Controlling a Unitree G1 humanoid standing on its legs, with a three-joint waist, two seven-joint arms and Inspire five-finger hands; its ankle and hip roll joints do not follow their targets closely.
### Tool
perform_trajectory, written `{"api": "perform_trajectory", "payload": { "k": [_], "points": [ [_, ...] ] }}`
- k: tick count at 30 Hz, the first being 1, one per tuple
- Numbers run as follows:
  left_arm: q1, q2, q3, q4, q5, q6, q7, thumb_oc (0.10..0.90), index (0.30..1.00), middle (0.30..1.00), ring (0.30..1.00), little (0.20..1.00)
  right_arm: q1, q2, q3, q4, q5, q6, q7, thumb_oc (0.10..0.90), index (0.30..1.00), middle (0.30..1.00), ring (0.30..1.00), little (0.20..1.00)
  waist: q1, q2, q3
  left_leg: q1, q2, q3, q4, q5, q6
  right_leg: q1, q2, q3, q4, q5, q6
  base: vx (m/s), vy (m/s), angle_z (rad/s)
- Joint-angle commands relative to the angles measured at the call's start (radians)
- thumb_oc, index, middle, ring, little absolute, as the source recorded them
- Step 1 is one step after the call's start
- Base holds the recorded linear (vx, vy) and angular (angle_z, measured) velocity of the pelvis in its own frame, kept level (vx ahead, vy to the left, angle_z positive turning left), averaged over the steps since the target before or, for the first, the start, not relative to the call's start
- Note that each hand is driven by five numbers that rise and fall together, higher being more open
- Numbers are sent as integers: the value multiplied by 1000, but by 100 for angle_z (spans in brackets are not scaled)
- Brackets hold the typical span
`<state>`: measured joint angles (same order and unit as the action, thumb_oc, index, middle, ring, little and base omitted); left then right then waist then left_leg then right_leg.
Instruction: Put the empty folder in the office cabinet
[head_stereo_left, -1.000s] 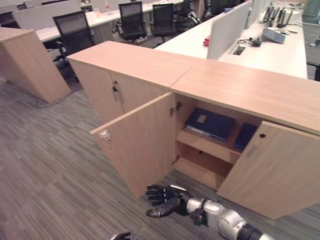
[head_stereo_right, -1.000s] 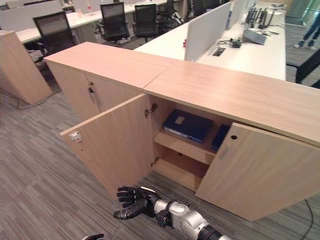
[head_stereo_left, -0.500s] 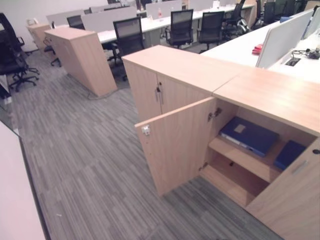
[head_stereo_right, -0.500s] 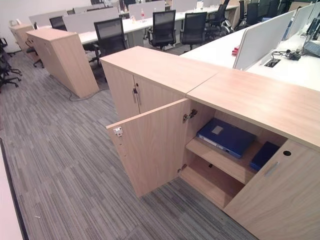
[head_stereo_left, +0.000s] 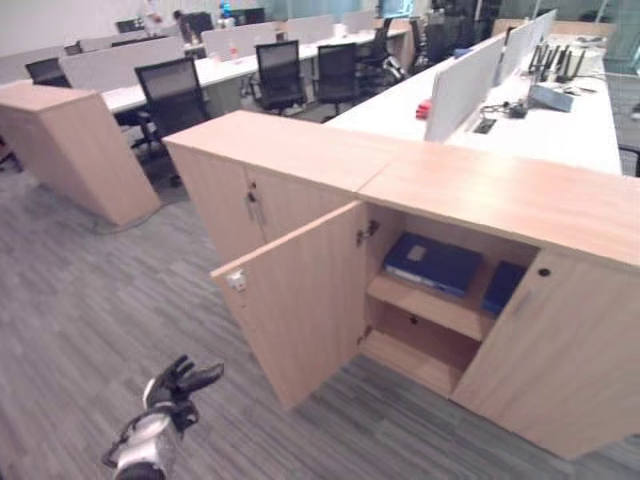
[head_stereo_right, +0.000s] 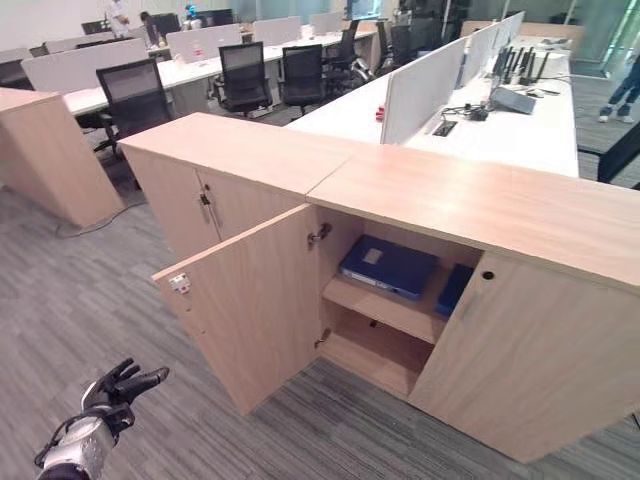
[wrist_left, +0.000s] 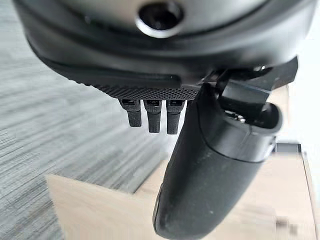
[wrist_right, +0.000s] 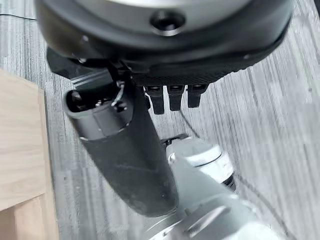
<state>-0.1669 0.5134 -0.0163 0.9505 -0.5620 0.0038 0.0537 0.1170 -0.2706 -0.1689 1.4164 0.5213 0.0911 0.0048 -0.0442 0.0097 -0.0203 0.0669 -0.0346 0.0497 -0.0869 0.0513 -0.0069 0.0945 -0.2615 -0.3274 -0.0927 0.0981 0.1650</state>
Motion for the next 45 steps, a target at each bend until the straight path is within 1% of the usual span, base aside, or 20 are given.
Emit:
{"api": "perform_trajectory", "payload": {
  "k": [1,2,5,7,11,15,18,19,21,22,23,27,28,30,31,34,35,40,42,45],
  "points": [
    [-148,62,15,42,110,-68,-7,800,900,900,900,900,-65,-43,25,66,21,-26,5,800,900,900,900,900,27,26,-26,-17,-27,40,0,-132,-1,-32,-41,-63,5,-17,65,39,34,-41],
    [-200,81,-21,54,153,-66,-10,800,900,900,900,900,-70,-51,28,66,19,-25,7,800,900,900,900,900,15,27,-29,-8,-28,52,0,-137,1,-34,-42,-51,5,-13,68,46,35,-28],
    [-291,82,-41,106,99,-61,-22,800,900,900,900,900,-80,-72,27,73,13,-18,16,800,900,900,900,900,0,29,-28,7,-31,73,0,-148,5,-36,-45,-34,5,-8,75,36,38,-21],
    [-358,90,-76,75,59,-65,-35,800,900,900,900,900,-82,-94,15,69,21,-15,19,800,900,900,900,900,-16,34,-24,17,-35,90,0,-154,10,-42,-48,-18,5,1,82,13,52,-22],
    [-408,80,-112,35,32,-63,-51,800,900,900,900,900,-79,-110,4,86,13,-4,23,800,900,900,900,900,-21,34,-20,26,-37,102,0,-159,15,-44,-51,-8,5,8,87,2,31,-12],
    [-491,54,-190,-1,61,-55,-66,800,900,900,900,900,-68,-130,-17,124,2,15,30,800,900,900,900,900,-28,32,-18,36,-45,107,0,-164,20,-44,-57,-4,5,15,94,-5,5,1],
    [-571,12,-201,127,54,-40,-69,800,900,900,900,900,-90,-143,-17,134,12,25,36,800,900,900,900,900,-37,25,-18,43,-49,111,0,-167,23,-45,-59,-3,5,18,96,-5,3,1],
    [-571,12,-201,127,54,-40,-69,800,900,900,900,900,-90,-143,-17,134,12,25,36,800,900,900,900,900,-37,25,-18,43,-49,111,0,-167,23,-44,-59,-3,5,18,96,-12,4,-8],
    [-538,-29,-219,1,23,-50,-60,800,900,900,900,900,-107,-144,-19,126,29,25,28,800,900,900,900,900,-32,22,-14,49,-49,105,0,-171,25,-37,-59,-11,5,18,95,-10,1,-7],
    [-536,-29,-219,-2,24,-49,-59,800,900,900,900,900,-107,-144,-18,126,29,25,28,800,900,900,900,900,-32,21,-15,47,-50,105,0,-168,26,-39,-61,-10,5,20,96,0,0,0],
    [-509,-51,-236,-86,9,-53,-61,800,900,900,900,900,-110,-144,-22,125,36,24,25,800,900,900,900,900,-28,20,-13,48,-51,103,0,-168,27,-38,-62,-13,5,22,95,-22,7,3],
    [-262,-148,-329,-466,-164,-32,-157,800,900,900,900,900,-133,-139,-37,133,37,37,14,800,900,900,900,900,-6,17,-2,55,-52,95,0,-176,31,-27,-67,-32,5,18,96,-12,4,5],
    [-262,-148,-329,-466,-164,-32,-157,800,900,900,900,900,-133,-139,-37,133,37,37,14,800,900,900,900,900,-6,17,-2,55,-52,95,0,-176,31,-27,-67,-32,5,18,96,-5,-12,9],
    [-63,-213,-460,-666,-315,45,-250,800,900,900,900,900,-170,-119,-24,126,18,46,3,800,900,900,900,900,4,12,8,58,-51,90,0,-183,36,-25,-67,-35,5,16,95,-15,-8,14],
    [-62,-213,-461,-667,-315,46,-250,800,900,900,900,900,-169,-119,-24,126,18,46,3,800,900,900,900,900,4,11,7,55,-53,90,0,-180,37,-28,-68,-34,5,18,95,-23,-2,17],
    [8,-236,-607,-765,-386,111,-314,800,900,900,900,900,-194,-98,2,132,6,56,5,800,900,900,900,900,9,5,18,58,-53,84,0,-187,40,-25,-66,-34,5,13,94,-11,-7,-1],
    [8,-235,-607,-766,-387,111,-314,800,900,900,900,900,-194,-98,2,132,6,56,5,800,900,900,900,900,10,4,17,55,-54,85,0,-184,41,-27,-68,-33,5,16,94,-15,-24,-13],
    [-57,-218,-763,-869,-371,150,-356,800,900,900,900,900,-215,-94,40,130,2,51,14,800,900,900,900,900,3,-2,34,50,-57,61,0,-184,42,-23,-71,-38,17,11,89,-13,-17,0],
    [-74,-225,-782,-868,-369,155,-364,800,900,900,900,900,-221,-95,44,127,6,50,16,800,900,900,900,900,0,-2,38,48,-58,59,0,-180,42,-28,-74,-36,28,9,88,-9,-27,0],
    [-153,-241,-850,-869,-352,150,-386,800,900,900,900,900,-242,-107,64,113,23,39,32,800,900,900,900,900,-23,5,60,52,-50,52,0,-176,37,-40,-72,-21,69,-14,74,-1,-75,-1]
  ]
}}
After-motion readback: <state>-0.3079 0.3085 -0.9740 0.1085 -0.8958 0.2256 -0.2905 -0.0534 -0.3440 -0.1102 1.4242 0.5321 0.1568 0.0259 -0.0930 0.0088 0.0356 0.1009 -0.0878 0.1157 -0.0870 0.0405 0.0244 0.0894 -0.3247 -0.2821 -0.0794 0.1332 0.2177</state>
